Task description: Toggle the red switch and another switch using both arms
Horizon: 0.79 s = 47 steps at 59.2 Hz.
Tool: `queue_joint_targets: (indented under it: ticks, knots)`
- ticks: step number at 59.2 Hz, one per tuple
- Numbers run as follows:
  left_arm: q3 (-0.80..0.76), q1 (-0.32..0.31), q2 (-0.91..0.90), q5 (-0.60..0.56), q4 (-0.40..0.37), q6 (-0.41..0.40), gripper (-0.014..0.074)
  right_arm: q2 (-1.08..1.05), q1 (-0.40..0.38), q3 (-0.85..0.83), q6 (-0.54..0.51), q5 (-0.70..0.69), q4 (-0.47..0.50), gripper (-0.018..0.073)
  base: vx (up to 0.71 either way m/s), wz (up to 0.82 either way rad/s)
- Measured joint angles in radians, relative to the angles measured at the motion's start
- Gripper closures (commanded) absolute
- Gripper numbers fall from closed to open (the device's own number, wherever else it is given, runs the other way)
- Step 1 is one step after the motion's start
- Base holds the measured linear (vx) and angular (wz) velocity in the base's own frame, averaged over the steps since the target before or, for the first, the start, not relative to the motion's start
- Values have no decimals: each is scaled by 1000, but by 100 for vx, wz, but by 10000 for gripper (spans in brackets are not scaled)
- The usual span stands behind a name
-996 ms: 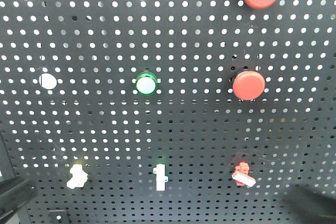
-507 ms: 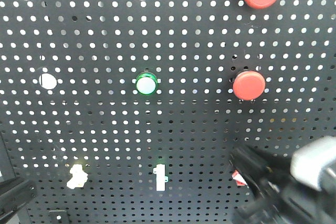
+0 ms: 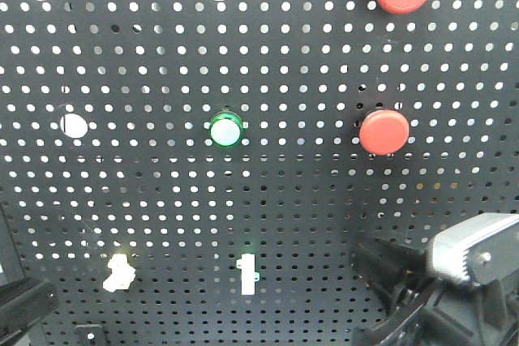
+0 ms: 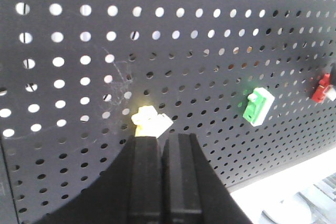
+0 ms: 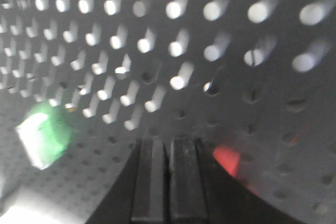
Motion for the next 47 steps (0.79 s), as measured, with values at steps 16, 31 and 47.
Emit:
queue_joint_targets:
  ticks: [16,31,47]
  knots:
    - [0,0,0,1,18,0,594,14,87,16,20,245,-18,566,0,0]
    - [0,0,-3,1,18,0,594,-38,87,17,20,191,-13,566,0,0]
    - [0,0,-3,1,18,0,594,-134,87,17,20,18,-13,566,0,0]
